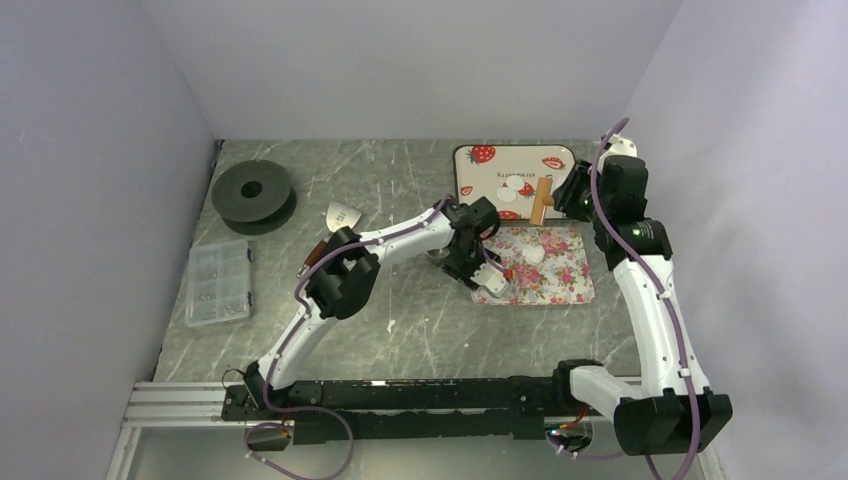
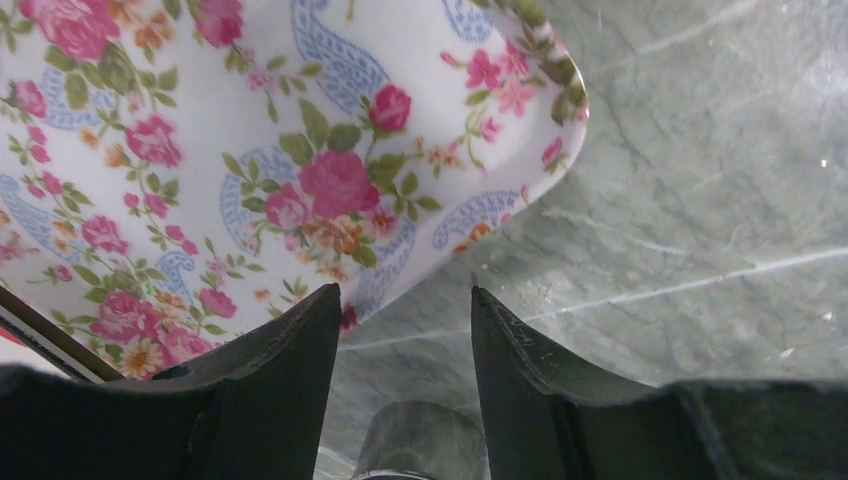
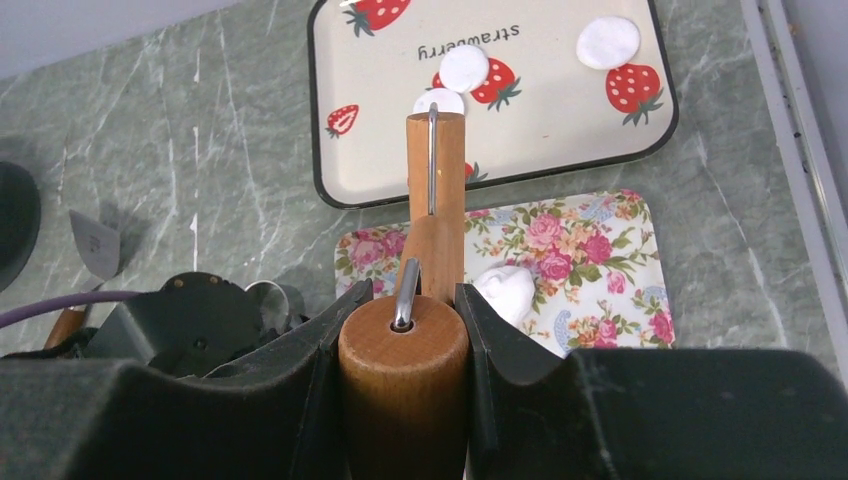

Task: Roll out the dumpling wrappers from the dough
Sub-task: Move the work surface to the center of the board.

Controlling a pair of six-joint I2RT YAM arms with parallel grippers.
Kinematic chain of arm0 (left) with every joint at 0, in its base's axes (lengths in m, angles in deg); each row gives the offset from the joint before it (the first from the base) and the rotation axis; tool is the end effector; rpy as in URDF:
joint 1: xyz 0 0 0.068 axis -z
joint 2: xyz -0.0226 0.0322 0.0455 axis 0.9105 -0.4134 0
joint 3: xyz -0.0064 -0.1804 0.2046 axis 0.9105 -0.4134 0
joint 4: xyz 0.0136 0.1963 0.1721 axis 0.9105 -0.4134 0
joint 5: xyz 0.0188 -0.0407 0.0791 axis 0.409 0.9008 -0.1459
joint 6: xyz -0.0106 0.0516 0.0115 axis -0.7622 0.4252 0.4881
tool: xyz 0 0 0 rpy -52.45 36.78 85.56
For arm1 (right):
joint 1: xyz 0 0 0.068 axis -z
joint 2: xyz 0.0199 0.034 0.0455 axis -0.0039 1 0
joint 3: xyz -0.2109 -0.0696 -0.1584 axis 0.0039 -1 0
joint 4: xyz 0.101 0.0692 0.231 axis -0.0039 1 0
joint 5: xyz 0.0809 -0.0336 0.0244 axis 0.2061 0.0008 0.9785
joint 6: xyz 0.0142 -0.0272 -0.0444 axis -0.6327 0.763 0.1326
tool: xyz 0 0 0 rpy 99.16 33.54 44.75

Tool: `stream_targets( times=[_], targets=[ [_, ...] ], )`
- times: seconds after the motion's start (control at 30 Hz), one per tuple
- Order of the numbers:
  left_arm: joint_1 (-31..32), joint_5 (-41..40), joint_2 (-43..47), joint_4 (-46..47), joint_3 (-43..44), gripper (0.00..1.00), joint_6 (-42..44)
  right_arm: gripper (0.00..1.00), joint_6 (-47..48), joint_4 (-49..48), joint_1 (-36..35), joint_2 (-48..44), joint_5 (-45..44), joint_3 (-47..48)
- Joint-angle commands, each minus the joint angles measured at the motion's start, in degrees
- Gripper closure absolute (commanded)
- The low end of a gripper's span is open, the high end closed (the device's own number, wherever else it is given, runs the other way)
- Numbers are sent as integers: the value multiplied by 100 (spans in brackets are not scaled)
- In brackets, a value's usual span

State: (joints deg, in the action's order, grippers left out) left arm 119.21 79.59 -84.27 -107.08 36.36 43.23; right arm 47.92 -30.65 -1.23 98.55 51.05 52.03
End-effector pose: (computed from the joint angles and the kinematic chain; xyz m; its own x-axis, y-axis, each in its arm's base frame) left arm 0.2805 -0.4007 0.1754 0.6665 0.6466 -0.3710 0.7382 -0.6419 0.2074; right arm 0.2290 0.0066 0.3803 -0.4570 0.2868 -0.8419 0.0986 0.9571 0.2725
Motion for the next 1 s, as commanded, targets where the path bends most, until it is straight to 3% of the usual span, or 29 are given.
stream_targets(
  times=[0.0,0.07,0.2,0.37,0.57,0.77,0.97],
  targets=[
    [-26,-41,52,-406,71,45,690,100,58,-342,22,-224,154,3],
    [-21,-212,49,-241,-90,46,782,100,37,-412,22,-218,242,-36],
    [-2,-289,30,-274,-385,71,1030,100,12,-389,22,-199,367,-25],
    [-41,-166,353,-597,-856,85,1333,100,127,-156,22,-158,529,103],
    [-205,-612,806,-1038,-1500,100,2243,100,260,517,22,152,1095,344],
    [-530,-724,1287,-1470,-2150,100,2830,100,561,974,-124,236,1762,302],
    [-984,-973,1797,-1479,-2989,100,3145,100,1411,455,-1705,-255,704,-85]
  ],
)
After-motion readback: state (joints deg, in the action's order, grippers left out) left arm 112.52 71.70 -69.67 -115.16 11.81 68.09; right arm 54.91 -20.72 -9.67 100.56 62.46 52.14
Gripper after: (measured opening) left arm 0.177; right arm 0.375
